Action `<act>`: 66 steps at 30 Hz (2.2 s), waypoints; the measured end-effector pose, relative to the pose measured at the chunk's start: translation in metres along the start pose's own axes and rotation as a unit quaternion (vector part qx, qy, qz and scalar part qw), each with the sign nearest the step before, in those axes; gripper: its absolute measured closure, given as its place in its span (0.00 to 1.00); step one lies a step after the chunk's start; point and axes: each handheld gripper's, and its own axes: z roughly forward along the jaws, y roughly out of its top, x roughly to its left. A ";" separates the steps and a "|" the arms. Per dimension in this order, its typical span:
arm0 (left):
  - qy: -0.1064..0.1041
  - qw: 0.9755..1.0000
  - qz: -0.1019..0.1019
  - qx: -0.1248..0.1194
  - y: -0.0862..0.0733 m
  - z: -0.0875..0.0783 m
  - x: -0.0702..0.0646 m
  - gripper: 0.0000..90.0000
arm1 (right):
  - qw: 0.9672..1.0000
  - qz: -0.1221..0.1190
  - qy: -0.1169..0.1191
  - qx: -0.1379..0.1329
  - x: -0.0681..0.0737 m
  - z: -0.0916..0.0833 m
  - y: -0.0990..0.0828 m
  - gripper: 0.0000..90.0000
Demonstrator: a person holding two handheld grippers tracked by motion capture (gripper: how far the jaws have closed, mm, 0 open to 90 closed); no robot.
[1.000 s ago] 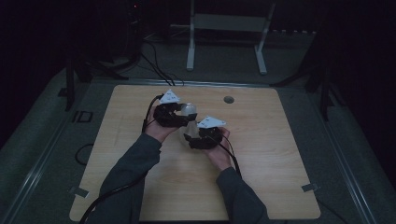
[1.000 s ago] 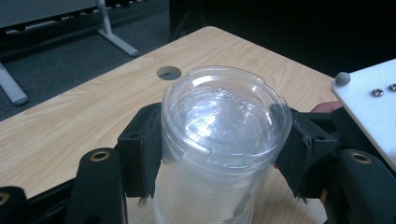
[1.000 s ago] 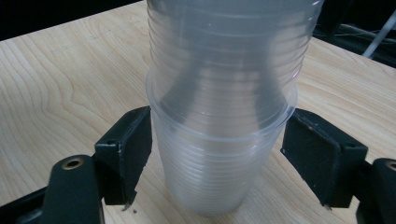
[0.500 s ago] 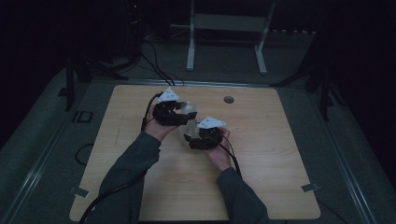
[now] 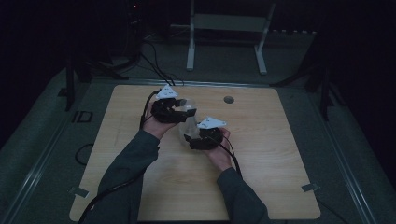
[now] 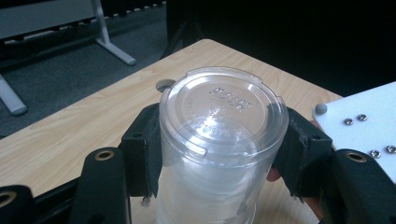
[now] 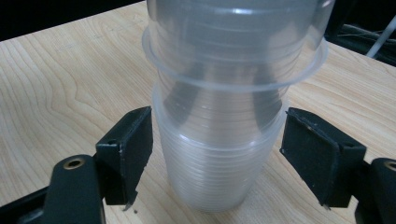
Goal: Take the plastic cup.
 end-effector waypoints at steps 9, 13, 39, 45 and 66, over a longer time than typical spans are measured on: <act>-0.001 1.000 -0.001 -0.007 0.005 -0.005 0.001 0.45 | 1.000 0.002 -0.001 0.000 0.000 -0.003 0.000 0.28; -0.001 1.000 0.000 -0.008 0.007 -0.007 0.001 0.45 | 1.000 0.002 -0.002 -0.001 0.001 -0.006 0.000 0.28; -0.003 1.000 0.008 -0.030 0.024 -0.023 -0.003 0.45 | 1.000 -0.017 -0.018 -0.018 0.006 -0.031 -0.002 0.29; -0.006 0.999 0.013 -0.035 0.030 -0.026 -0.005 0.46 | 1.000 -0.016 -0.017 -0.016 0.005 -0.035 -0.004 0.29; -0.018 0.998 0.031 -0.051 0.041 -0.042 -0.012 0.46 | 1.000 -0.007 -0.005 -0.012 -0.004 -0.055 -0.010 0.30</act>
